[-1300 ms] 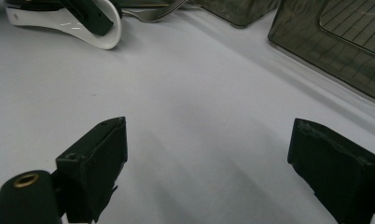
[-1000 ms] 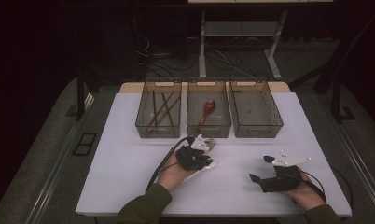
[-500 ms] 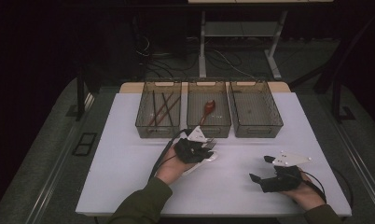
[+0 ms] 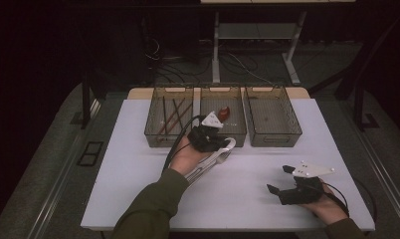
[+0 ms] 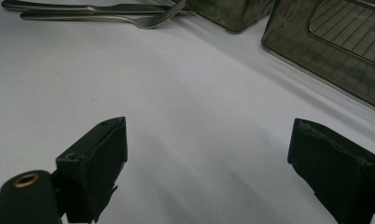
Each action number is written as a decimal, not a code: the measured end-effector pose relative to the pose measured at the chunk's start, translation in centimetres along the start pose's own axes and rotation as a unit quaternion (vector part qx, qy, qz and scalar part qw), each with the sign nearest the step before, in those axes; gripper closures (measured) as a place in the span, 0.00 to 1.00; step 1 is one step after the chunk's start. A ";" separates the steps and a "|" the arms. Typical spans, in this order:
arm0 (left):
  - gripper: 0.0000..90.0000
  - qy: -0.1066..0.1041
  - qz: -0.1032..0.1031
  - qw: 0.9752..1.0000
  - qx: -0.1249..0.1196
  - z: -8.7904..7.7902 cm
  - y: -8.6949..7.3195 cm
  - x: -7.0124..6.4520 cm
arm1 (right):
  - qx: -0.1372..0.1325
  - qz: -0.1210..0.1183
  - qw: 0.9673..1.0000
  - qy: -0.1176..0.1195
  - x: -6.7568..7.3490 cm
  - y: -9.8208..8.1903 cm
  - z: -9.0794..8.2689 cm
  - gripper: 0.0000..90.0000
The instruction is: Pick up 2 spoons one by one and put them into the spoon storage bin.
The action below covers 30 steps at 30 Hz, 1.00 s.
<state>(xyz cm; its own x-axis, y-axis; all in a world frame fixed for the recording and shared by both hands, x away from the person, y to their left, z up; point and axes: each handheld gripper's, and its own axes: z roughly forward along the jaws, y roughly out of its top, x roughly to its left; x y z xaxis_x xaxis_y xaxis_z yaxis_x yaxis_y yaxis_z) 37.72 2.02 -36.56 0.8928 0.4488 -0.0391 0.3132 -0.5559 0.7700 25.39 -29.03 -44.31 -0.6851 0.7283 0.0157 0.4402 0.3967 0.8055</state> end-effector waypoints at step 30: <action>0.90 0.116 -0.053 0.991 0.037 5.3 4.8 8.6 | -0.005 0.004 1.000 0.007 -0.1 0.0 -0.3 0.13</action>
<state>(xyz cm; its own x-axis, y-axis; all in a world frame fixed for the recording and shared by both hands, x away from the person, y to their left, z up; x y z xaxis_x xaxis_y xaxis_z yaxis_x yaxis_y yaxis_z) 48.57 -0.48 -36.58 0.7585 0.6506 0.0367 0.4317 -0.5438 0.7197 25.27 -29.34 -44.15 -0.6895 0.7236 0.0309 0.4400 0.3847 0.8114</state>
